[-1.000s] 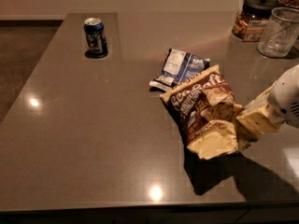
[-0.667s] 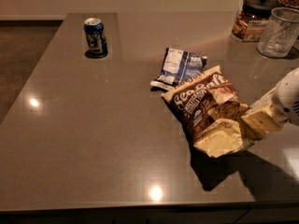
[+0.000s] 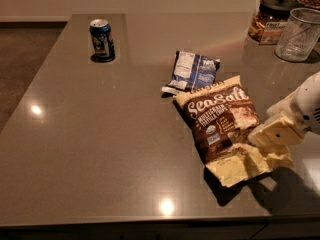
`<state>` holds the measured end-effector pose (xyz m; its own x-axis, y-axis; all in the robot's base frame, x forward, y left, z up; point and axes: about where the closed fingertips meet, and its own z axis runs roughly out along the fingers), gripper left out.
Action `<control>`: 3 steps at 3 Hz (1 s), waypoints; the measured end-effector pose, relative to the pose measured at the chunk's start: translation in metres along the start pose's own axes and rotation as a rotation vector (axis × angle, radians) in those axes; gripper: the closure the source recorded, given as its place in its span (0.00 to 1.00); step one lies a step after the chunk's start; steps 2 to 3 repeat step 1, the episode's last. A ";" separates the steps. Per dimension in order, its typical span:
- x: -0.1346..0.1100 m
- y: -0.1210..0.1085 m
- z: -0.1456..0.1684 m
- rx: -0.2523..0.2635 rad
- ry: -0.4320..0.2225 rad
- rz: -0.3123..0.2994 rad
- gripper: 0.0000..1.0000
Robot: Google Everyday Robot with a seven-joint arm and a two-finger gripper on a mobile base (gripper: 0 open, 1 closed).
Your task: Move brown chip bag near blue chip bag
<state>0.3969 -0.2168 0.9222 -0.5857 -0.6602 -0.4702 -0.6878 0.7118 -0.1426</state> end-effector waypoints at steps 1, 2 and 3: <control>-0.001 0.001 0.000 0.000 0.000 -0.002 0.00; -0.001 0.001 0.000 0.000 0.000 -0.002 0.00; -0.001 0.001 0.000 0.000 0.000 -0.002 0.00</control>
Offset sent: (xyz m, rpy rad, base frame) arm 0.0000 0.0000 0.0000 0.0000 0.0000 0.0000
